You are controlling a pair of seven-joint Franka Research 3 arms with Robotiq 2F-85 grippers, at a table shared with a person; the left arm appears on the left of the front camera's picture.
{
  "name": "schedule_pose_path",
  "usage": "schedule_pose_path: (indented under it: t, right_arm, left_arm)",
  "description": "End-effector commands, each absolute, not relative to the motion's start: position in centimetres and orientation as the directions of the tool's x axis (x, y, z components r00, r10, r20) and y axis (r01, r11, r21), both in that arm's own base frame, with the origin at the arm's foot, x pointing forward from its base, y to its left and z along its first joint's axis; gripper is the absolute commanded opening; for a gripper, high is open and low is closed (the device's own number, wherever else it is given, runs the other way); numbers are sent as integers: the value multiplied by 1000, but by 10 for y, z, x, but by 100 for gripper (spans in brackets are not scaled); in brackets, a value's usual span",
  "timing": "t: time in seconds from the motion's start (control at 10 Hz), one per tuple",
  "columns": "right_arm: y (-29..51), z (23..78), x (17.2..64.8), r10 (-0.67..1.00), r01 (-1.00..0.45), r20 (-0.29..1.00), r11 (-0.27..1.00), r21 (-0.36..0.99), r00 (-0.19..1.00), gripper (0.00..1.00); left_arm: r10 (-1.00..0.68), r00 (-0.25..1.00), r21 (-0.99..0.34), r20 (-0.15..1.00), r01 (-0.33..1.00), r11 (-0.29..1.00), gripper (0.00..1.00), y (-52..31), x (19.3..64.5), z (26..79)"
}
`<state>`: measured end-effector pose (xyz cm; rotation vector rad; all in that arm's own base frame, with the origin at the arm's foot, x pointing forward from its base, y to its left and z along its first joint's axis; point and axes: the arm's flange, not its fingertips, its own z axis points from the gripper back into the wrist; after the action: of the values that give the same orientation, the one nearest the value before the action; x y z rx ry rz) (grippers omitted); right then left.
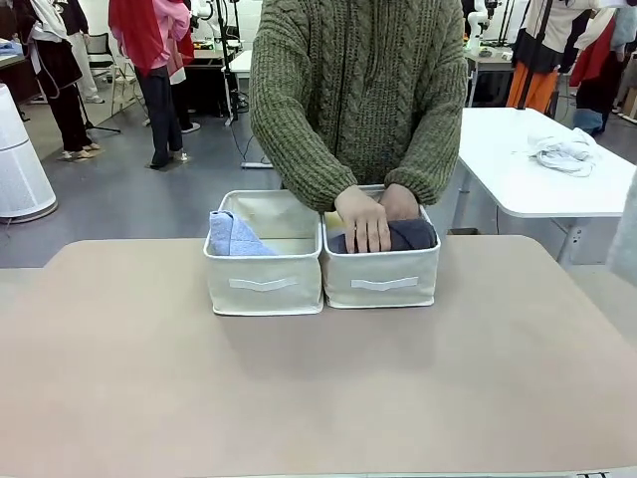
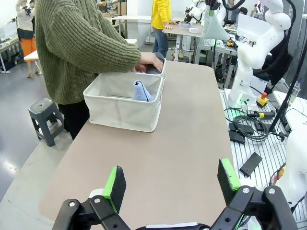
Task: Sort the towels based on their folding style.
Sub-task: Pick up another triangle-folded towel from the table and place it in the left Fabric basket.
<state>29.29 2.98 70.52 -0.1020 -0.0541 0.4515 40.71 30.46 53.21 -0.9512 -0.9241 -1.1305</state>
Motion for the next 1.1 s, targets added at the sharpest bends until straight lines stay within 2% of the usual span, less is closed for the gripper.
schedule_pose_path:
  t: [0.0,0.3,1.0]
  right_arm:
    - [57,714,320,562,-558,89,827,-72,822,18]
    - [139,707,374,740,-737,32,673,-62,672,18]
    - [172,690,387,755,-753,23,656,-55,655,18]
  left_arm:
    - [-290,170,-126,942,979,163,100,304,406,534]
    - [-290,170,-126,942,979,163,100,304,406,534]
    - [-290,170,-126,942,979,163,100,304,406,534]
